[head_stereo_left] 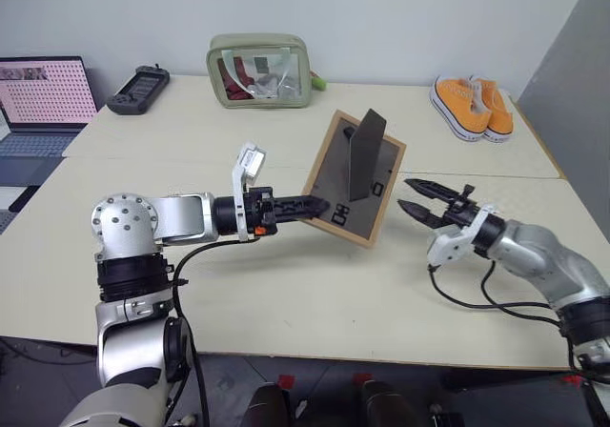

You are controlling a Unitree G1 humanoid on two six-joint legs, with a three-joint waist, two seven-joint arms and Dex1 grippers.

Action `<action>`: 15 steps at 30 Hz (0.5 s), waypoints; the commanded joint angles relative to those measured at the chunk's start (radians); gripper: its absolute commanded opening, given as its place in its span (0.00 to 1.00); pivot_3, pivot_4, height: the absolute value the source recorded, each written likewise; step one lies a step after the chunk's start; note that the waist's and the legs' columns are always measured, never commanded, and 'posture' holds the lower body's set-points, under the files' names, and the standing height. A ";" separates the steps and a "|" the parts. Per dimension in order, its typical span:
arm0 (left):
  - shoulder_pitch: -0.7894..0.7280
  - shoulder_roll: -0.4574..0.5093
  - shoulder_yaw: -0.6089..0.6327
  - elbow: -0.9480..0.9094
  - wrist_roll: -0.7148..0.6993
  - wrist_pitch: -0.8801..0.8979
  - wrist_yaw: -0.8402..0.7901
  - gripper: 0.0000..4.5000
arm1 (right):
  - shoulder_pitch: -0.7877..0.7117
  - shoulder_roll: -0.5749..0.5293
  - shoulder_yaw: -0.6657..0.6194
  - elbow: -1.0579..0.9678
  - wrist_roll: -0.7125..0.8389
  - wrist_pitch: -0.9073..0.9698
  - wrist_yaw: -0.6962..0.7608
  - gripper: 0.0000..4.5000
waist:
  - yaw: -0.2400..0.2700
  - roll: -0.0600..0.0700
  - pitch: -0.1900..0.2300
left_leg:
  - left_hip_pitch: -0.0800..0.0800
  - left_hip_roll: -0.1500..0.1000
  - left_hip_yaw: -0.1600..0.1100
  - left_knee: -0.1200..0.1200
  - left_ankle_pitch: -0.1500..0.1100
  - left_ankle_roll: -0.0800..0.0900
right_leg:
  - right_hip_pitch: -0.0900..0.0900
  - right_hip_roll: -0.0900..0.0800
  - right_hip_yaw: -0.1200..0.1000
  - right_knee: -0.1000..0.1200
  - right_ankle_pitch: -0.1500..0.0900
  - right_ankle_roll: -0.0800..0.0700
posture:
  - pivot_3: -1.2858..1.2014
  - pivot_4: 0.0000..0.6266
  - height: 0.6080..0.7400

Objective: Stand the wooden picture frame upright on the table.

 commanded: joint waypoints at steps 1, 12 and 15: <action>-0.005 0.042 -0.021 0.008 -0.209 -0.030 0.131 0.29 | -0.071 0.015 -0.002 0.050 -0.078 -0.013 -0.138 0.50 | 0.001 0.000 0.000 | 0.000 0.000 0.000 0.000 0.000 0.000 | 0.000 0.000 0.000 0.000 0.000 0.000 | 0.52 0.24 1.00; 0.053 0.167 -0.193 -0.031 -0.519 -0.241 0.328 0.29 | -0.094 -0.005 -0.008 0.051 -0.117 0.029 -0.218 0.78 | 0.010 0.000 0.000 | 0.000 -0.002 -0.001 0.000 0.000 0.001 | 0.001 -0.002 -0.001 0.000 0.000 0.000 | 0.52 0.24 1.00; 0.054 0.174 -0.215 -0.042 -0.519 -0.251 0.309 0.29 | -0.120 0.008 0.015 0.042 -0.144 0.031 -0.240 0.80 | 0.013 0.000 0.000 | 0.000 -0.002 -0.001 0.000 0.000 0.001 | 0.001 -0.001 -0.001 0.000 0.000 0.000 | 0.52 0.24 1.00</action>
